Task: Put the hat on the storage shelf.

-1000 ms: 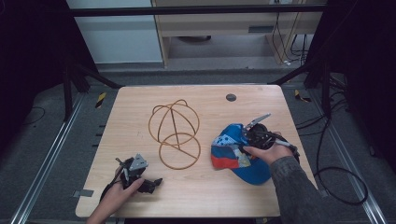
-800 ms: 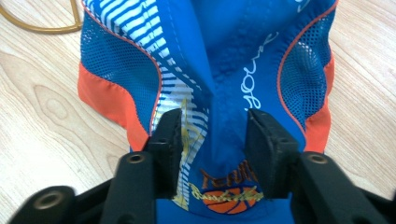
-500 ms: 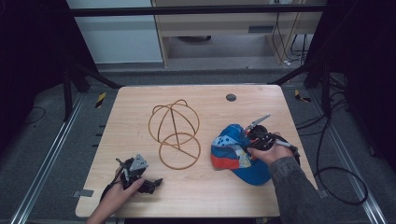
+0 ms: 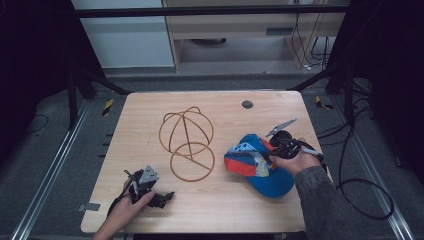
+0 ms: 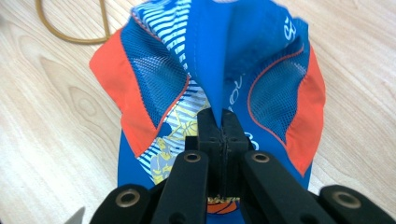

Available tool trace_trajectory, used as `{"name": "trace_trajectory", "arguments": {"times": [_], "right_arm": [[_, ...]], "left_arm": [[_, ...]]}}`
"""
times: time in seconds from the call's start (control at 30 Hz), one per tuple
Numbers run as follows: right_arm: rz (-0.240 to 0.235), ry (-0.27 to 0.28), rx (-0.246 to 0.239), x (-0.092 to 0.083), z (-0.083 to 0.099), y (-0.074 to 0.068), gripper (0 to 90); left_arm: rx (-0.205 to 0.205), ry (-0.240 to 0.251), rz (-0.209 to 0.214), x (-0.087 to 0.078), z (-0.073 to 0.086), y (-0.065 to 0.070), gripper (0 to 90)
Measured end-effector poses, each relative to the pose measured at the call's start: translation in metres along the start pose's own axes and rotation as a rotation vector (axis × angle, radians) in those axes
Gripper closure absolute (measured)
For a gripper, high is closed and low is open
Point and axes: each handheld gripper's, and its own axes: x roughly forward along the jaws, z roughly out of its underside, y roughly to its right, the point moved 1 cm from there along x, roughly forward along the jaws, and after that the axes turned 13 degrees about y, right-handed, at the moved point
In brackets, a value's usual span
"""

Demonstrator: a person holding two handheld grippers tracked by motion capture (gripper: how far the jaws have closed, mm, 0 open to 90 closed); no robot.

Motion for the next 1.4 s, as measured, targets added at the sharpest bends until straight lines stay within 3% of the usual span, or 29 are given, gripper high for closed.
{"name": "trace_trajectory", "arguments": {"times": [0.67,1.4], "right_arm": [[0.024,0.081,-0.019,-0.041,-0.018,0.004,90.0],[0.044,0.132,-0.033,-0.070,-0.030,0.008,90.0]], "left_arm": [[-0.002,0.002,-0.001,0.000,0.000,0.000,0.0],[0.000,0.000,0.000,0.000,0.000,0.000,0.0]]}}
